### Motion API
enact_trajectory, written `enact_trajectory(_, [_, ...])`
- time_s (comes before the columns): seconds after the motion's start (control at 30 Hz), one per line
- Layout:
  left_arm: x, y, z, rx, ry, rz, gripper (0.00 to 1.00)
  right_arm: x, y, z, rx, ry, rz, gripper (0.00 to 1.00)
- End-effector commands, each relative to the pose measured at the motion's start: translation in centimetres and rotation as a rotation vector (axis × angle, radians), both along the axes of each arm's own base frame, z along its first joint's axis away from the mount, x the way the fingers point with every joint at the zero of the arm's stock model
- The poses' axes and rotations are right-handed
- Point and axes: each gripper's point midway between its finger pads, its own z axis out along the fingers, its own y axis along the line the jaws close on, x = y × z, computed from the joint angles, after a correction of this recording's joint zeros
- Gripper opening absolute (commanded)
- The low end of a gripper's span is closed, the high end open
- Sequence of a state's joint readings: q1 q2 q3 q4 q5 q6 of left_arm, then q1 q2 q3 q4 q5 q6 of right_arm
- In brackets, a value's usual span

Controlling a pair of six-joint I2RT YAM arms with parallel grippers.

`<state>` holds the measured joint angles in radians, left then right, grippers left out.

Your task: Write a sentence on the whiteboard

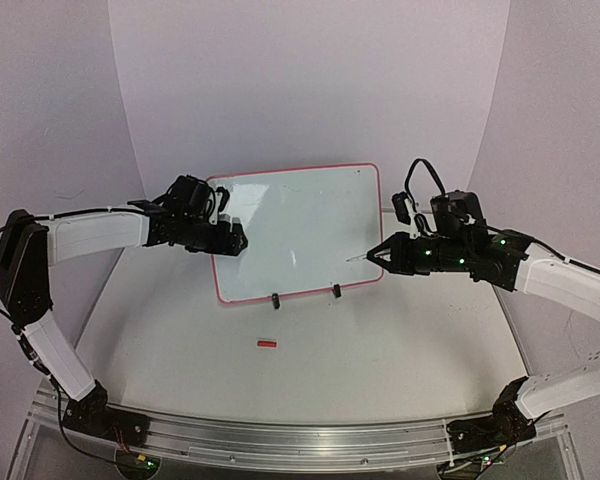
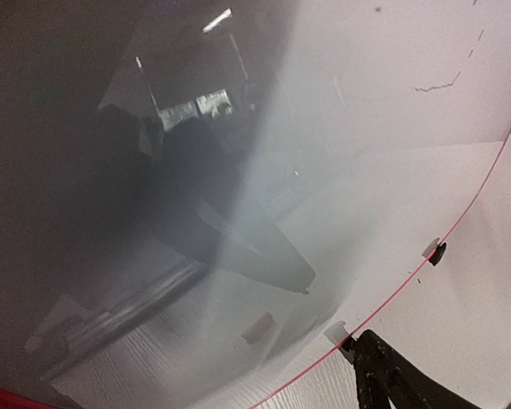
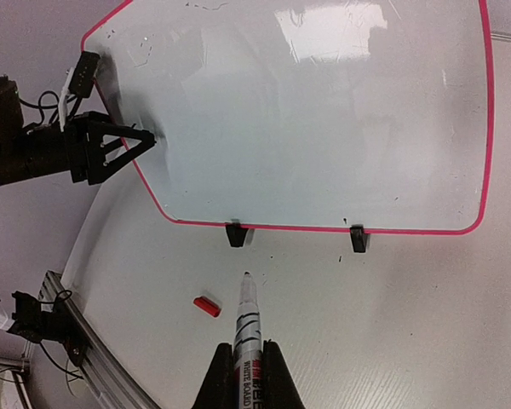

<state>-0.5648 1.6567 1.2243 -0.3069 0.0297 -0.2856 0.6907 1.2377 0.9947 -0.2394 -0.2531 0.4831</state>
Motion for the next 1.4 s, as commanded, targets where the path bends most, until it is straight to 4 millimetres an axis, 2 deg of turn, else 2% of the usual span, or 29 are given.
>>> enact_trajectory(0.0, [-0.8, -1.8, 1.1, -0.039, -0.028, -0.067, 0.88, 0.1, 0.1, 1.0, 0.018, -0.036, -0.005, 0.0])
enact_trajectory(0.17, [-2.5, -1.3, 1.3, -0.058, -0.04, -0.101, 0.95, 0.1, 0.6, 1.5, 0.03, -0.039, 0.01, 0.0])
enact_trajectory(0.33, [-3.2, 0.0, 1.9, -0.058, -0.047, -0.103, 0.99, 0.1, 2.1, 2.1, 0.035, -0.054, 0.041, 0.0])
enact_trajectory(0.47, [-3.3, 1.8, 2.1, -0.079, -0.039, -0.091, 1.0, 0.3, 3.9, 2.6, 0.048, -0.071, 0.066, 0.0])
enact_trajectory(0.7, [-3.9, 3.2, 3.9, -0.151, -0.061, -0.155, 1.0, 0.6, 7.6, 3.5, 0.081, -0.099, 0.117, 0.0])
enact_trajectory(0.9, [-2.8, 6.3, 5.1, -0.173, -0.112, -0.111, 0.99, 1.9, 10.4, 4.2, 0.103, -0.111, 0.126, 0.0])
enact_trajectory(1.03, [-3.0, 6.5, 6.5, -0.211, -0.186, -0.178, 0.99, 2.5, 12.9, 5.2, 0.129, -0.122, 0.142, 0.0])
enact_trajectory(1.13, [-2.6, 6.7, 6.6, -0.236, -0.201, -0.21, 0.92, 3.0, 14.8, 5.4, 0.145, -0.126, 0.167, 0.0])
enact_trajectory(1.37, [-1.8, 6.7, 6.9, -0.264, -0.252, -0.266, 0.66, 3.7, 18.9, 7.1, 0.217, -0.157, 0.253, 0.0])
